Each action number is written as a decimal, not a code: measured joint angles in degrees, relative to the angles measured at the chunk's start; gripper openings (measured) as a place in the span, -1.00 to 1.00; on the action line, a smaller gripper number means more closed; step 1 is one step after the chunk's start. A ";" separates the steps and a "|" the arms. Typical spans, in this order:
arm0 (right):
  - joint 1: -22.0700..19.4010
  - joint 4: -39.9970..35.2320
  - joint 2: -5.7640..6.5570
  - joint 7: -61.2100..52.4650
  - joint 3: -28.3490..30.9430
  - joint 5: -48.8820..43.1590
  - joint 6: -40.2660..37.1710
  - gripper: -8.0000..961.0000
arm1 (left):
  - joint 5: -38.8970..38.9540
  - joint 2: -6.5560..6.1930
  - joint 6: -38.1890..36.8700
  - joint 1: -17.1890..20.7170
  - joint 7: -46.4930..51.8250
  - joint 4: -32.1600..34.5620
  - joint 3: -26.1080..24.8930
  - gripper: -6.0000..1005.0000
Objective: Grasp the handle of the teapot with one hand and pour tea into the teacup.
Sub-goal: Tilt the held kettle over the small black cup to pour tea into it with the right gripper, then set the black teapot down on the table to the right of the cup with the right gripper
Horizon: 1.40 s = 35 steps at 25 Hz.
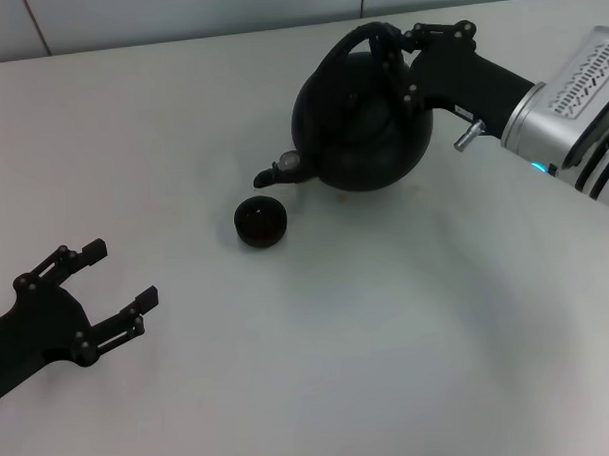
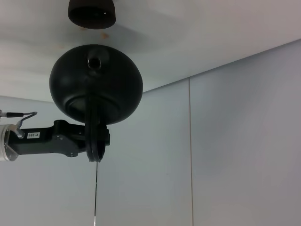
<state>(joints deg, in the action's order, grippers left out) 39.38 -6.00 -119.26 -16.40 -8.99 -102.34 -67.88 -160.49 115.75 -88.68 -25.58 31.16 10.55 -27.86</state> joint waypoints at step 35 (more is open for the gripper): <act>-7.49 3.38 0.01 -17.65 2.09 7.25 2.52 -0.72 | 0.00 -0.20 -1.15 0.39 0.20 -0.01 0.04 0.71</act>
<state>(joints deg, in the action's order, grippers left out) 31.89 -2.62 -119.26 -34.05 -6.90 -95.09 -65.35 -160.49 115.55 -89.83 -25.19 31.36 10.54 -27.82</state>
